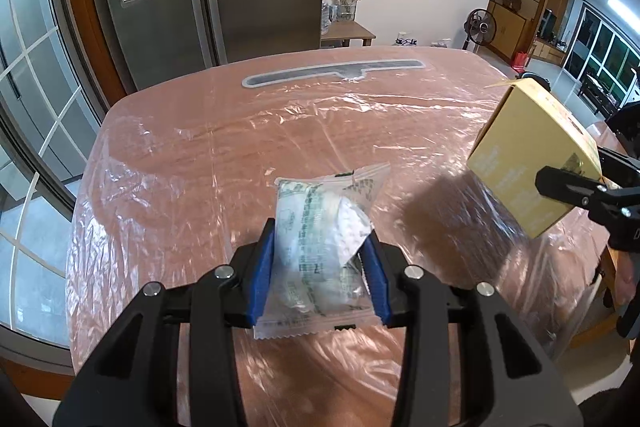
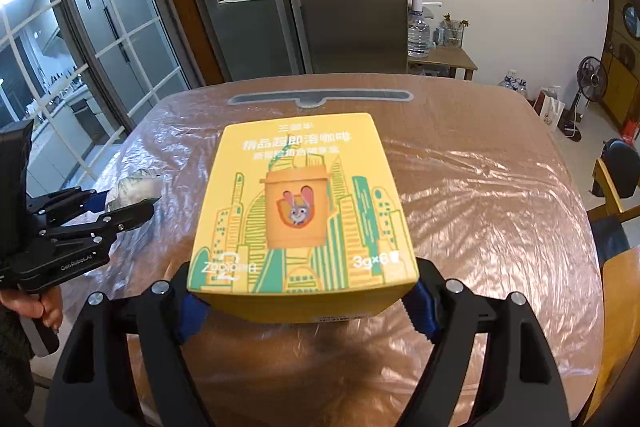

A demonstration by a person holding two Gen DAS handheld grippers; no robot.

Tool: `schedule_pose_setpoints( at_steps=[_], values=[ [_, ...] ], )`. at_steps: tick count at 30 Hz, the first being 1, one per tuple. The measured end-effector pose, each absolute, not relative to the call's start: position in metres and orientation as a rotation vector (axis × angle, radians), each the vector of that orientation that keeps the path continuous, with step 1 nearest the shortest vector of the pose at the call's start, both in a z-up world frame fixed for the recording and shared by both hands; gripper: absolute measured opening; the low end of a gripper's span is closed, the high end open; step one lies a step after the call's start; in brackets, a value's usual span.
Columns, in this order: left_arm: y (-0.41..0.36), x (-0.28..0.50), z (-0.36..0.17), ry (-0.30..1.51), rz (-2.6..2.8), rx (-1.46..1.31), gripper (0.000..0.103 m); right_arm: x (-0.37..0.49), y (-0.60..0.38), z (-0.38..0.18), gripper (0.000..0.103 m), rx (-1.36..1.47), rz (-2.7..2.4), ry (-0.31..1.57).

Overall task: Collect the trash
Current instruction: 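Grasp the small clear bag with the left tool while the right tool grasps the yellow box, then carry the clear bag with the left tool while the right tool carries the yellow box over the bin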

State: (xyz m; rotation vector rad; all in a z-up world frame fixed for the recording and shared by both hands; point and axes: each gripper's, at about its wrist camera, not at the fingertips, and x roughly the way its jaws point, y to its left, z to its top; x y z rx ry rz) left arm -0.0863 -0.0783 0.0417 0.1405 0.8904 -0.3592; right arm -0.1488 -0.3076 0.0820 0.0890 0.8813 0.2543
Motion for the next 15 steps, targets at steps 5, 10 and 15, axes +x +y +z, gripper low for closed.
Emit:
schedule_pose_setpoints(
  at_steps=[5,10,15],
  values=[
    [-0.078,-0.102,0.045,0.883,-0.372,0.126,0.042,-0.161,-0.316,0.087,0.077,0.145,0.299,0.886],
    [-0.08,-0.125,0.049,0.873,-0.398,0.123,0.042,-0.177,-0.319,0.092,0.077,0.151,0.358,0.896],
    [-0.079,-0.143,0.05,0.874,-0.411,0.129,0.042,-0.195,-0.318,0.096,0.077,0.131,0.39,0.9]
  ],
)
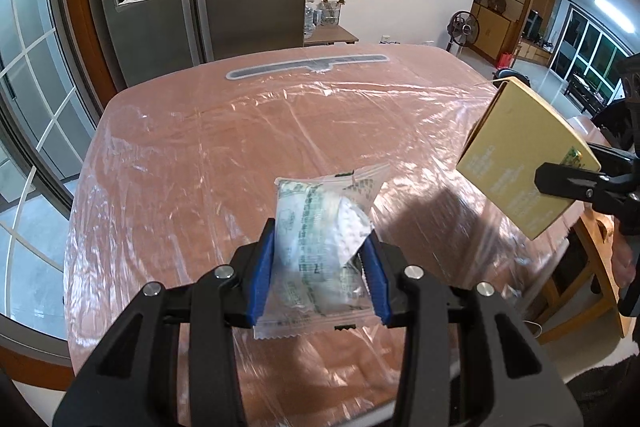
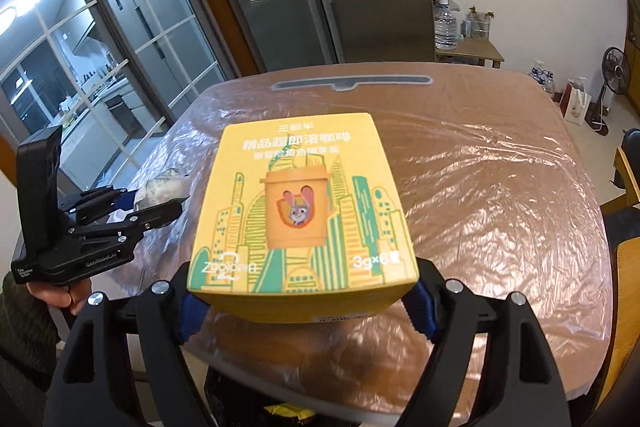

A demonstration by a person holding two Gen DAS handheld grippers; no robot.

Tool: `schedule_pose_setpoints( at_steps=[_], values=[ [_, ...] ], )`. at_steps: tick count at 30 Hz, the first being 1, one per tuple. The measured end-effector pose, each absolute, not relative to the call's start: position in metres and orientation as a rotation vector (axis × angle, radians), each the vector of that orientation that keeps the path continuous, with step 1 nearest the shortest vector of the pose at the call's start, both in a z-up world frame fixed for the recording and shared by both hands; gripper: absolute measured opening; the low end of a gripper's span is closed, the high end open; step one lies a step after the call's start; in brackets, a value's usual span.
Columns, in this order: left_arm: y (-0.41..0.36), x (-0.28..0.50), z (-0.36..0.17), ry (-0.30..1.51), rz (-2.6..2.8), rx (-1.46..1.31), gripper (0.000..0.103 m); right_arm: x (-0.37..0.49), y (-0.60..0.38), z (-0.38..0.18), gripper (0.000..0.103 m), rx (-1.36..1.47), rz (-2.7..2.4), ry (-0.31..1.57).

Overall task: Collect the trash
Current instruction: 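Carry the clear bag with the left tool while the right tool carries the yellow box over the bin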

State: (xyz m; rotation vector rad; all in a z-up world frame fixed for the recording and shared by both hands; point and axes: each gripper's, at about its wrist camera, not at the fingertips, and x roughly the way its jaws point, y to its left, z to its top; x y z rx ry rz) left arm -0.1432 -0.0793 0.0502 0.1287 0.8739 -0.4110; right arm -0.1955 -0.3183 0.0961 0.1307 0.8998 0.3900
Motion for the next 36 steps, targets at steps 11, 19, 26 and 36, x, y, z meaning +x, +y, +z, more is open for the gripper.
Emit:
schedule_pose_setpoints(
  at_steps=[11,19,26,36],
  values=[
    [-0.081,-0.188,0.057,0.875,-0.473,0.165,0.042,-0.239,-0.32,0.099,0.077,0.097,0.504,0.922],
    [-0.089,-0.233,0.057,0.897,-0.568,0.21,0.042,-0.273,-0.328,0.098,0.077,0.107,0.595,0.958],
    [-0.095,-0.273,0.049,0.951,-0.665,0.256,0.042,-0.31,-0.328,0.092,0.077,0.057,0.683,1.021],
    [-0.106,-0.29,0.002,1.067,-0.706,0.305,0.042,-0.331,-0.32,0.055,0.077,0.006,0.728,1.142]
  ],
)
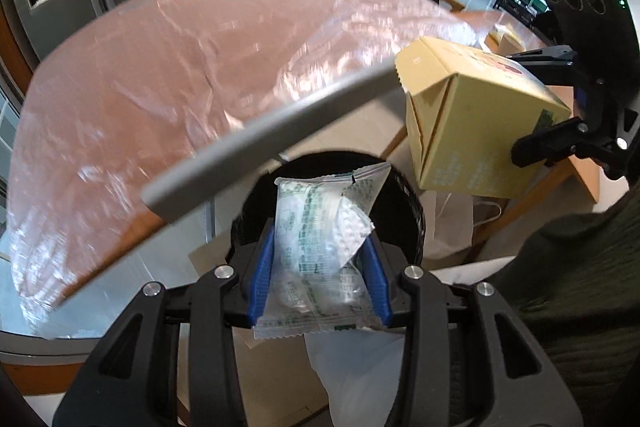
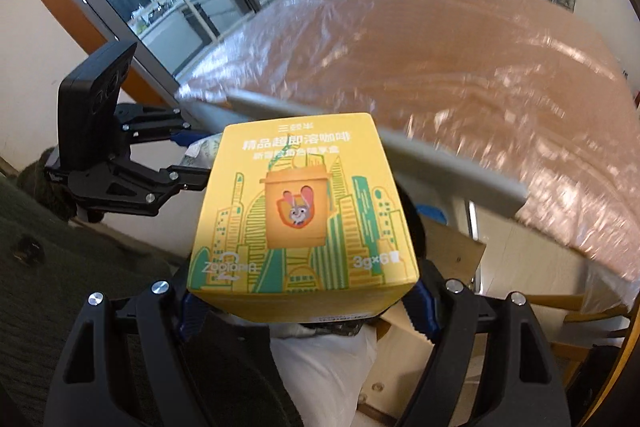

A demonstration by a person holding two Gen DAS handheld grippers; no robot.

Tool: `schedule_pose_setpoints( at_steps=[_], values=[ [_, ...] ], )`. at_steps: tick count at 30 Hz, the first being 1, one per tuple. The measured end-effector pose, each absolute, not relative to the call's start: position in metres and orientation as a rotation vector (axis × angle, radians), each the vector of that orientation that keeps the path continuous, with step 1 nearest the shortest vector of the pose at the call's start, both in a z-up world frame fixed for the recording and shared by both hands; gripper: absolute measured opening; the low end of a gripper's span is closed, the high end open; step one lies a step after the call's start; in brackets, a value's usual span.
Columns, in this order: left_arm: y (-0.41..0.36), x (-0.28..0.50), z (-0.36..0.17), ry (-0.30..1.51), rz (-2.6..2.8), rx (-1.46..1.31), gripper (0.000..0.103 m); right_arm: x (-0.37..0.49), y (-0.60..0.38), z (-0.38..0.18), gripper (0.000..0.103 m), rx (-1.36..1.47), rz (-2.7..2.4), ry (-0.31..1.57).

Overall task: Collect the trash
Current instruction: 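Carry the clear bag with the left tool while the right tool carries the yellow box over the bin, then open both tools to drop the clear bag and yellow box into the bin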

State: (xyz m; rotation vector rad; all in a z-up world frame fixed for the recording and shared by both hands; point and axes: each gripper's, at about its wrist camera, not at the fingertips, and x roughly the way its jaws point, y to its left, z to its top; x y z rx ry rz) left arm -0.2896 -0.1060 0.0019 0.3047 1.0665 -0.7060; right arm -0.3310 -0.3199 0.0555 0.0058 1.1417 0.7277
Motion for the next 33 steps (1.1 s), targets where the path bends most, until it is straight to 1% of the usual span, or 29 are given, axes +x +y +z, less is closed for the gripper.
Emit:
schedule_pose_setpoints(
  at_steps=[8,15,19,20,22,23,24,26,27,33],
  values=[
    [-0.114,-0.28,-0.049,1.151,-0.678,0.309,0.042,-0.329,-0.311,-0.001,0.077,-0.041,0.703,1.254],
    [-0.125,-0.269,-0.095,1.209,-0.655,0.336,0.042,-0.323,-0.302,-0.049,0.077,-0.063,0.664,1.311],
    [-0.128,-0.26,-0.112,1.237,-0.642,0.339,0.043,-0.316,-0.292,-0.069,0.077,-0.09,0.634,1.329],
    [-0.129,-0.259,-0.115,1.238,-0.637,0.341,0.045,-0.315,-0.291,-0.071,0.077,-0.102,0.628,1.33],
    [-0.13,-0.259,-0.119,1.233,-0.627,0.345,0.063,-0.313,-0.288,-0.079,0.079,-0.133,0.604,1.341],
    [-0.13,-0.259,-0.119,1.226,-0.621,0.346,0.078,-0.311,-0.288,-0.081,0.079,-0.132,0.598,1.349],
    [-0.129,-0.26,-0.118,1.219,-0.622,0.34,0.08,-0.309,-0.289,-0.083,0.084,-0.117,0.599,1.358],
    [-0.131,-0.26,-0.117,1.223,-0.627,0.332,0.081,-0.306,-0.29,-0.084,0.092,-0.083,0.601,1.372],
    [-0.13,-0.261,-0.117,1.227,-0.622,0.333,0.083,-0.305,-0.291,-0.083,0.092,-0.072,0.595,1.371],
    [-0.125,-0.263,-0.107,1.221,-0.603,0.331,0.084,-0.308,-0.292,-0.07,0.092,-0.103,0.58,1.352]
  ],
)
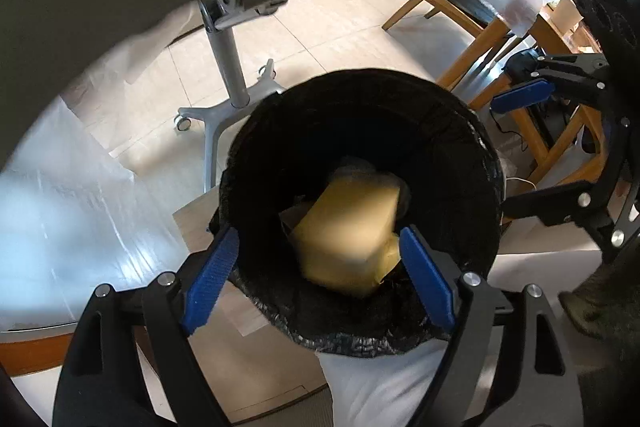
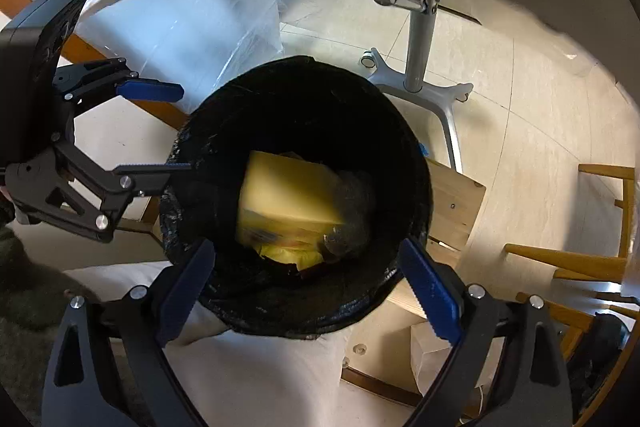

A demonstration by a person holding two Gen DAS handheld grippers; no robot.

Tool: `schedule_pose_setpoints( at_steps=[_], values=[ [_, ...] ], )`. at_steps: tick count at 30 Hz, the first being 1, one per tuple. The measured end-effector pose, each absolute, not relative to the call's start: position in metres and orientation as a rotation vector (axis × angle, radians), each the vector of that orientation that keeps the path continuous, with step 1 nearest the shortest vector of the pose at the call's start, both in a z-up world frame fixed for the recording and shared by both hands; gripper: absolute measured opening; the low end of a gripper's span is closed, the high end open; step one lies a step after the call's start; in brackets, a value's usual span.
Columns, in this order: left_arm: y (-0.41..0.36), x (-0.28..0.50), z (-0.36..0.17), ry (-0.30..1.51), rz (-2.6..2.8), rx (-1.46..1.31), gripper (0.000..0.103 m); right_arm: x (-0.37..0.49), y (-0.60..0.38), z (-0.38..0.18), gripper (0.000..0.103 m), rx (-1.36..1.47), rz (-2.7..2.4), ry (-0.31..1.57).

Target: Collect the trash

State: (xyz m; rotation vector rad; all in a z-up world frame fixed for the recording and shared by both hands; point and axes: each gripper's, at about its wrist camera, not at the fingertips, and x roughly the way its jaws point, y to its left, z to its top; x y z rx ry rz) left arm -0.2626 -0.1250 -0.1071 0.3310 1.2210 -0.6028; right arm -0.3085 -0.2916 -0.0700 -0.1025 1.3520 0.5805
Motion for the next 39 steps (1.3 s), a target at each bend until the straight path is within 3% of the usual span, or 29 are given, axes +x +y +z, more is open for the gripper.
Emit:
schedule_pose_setpoints(
  at_steps=[4,8,20,26,39],
  values=[
    [-0.114,-0.272,-0.077,1.189,-0.593,0.313,0.084,-0.313,-0.301,-0.047,0.092,-0.109,0.584,1.332],
    [-0.102,-0.281,-0.031,1.11,-0.58,0.288,0.092,-0.321,-0.318,0.003,0.095,-0.07,0.615,1.263],
    [-0.077,-0.234,0.081,0.805,-0.453,0.137,0.101,-0.277,-0.368,0.112,0.099,0.08,0.468,0.909],
    [-0.056,-0.184,0.092,0.734,-0.321,0.078,0.101,-0.227,-0.385,0.108,0.099,0.045,0.247,0.793],
    [-0.013,-0.048,0.046,0.799,-0.141,-0.004,0.101,-0.089,-0.441,0.068,0.099,0.11,0.036,0.843]
  ],
)
